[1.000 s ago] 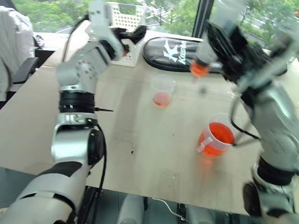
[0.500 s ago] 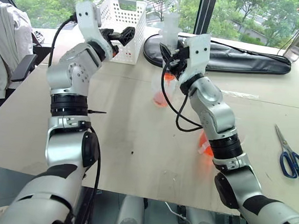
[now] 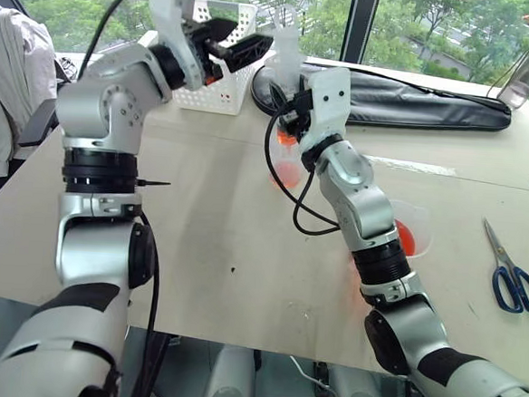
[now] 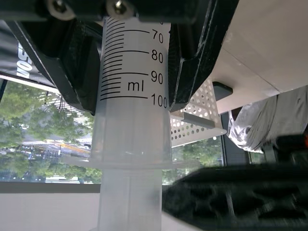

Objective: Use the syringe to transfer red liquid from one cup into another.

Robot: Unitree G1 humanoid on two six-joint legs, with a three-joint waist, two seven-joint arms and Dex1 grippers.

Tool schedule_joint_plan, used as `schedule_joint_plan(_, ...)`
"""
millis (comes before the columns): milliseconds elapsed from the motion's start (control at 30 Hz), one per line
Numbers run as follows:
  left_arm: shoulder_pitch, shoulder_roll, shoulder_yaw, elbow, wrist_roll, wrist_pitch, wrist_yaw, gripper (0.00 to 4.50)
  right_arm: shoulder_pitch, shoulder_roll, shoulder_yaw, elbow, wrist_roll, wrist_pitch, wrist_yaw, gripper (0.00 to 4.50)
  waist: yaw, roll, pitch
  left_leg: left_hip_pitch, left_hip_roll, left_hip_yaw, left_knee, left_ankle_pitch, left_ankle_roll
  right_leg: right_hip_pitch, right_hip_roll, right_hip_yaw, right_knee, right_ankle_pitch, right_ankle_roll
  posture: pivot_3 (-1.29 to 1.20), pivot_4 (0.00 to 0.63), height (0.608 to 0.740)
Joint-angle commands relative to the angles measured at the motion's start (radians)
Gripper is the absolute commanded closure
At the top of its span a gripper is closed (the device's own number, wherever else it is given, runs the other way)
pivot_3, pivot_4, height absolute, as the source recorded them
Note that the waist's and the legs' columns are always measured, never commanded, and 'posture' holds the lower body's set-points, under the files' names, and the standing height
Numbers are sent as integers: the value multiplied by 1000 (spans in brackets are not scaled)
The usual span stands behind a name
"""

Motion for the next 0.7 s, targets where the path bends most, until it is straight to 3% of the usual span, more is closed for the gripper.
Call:
schedule_joint_plan(33,-57,1,6,-26,-21,22,-21,0,-11,32,11,-21,-18,-23,-4,3004,0,0,0,0,0,0,0,0,0,0,0,0,0,0,0,0,150,724)
schedule_joint_plan(433,-124,-5,15,27,-7,78,-19,0,-17,41,22,-2,-60,-15,-22,3004,-1,0,0,0,0,0,1,0,0,0,0,0,1,0,0,0,150,724)
schedule_joint_plan(700,-53,141,-59,-71,-22,212,-205,0,-33,47,0,-17,-51,8,-43,3004,-18,0,0,0,0,-1,0,0,0,0,0,0,1,0,0,0,150,724)
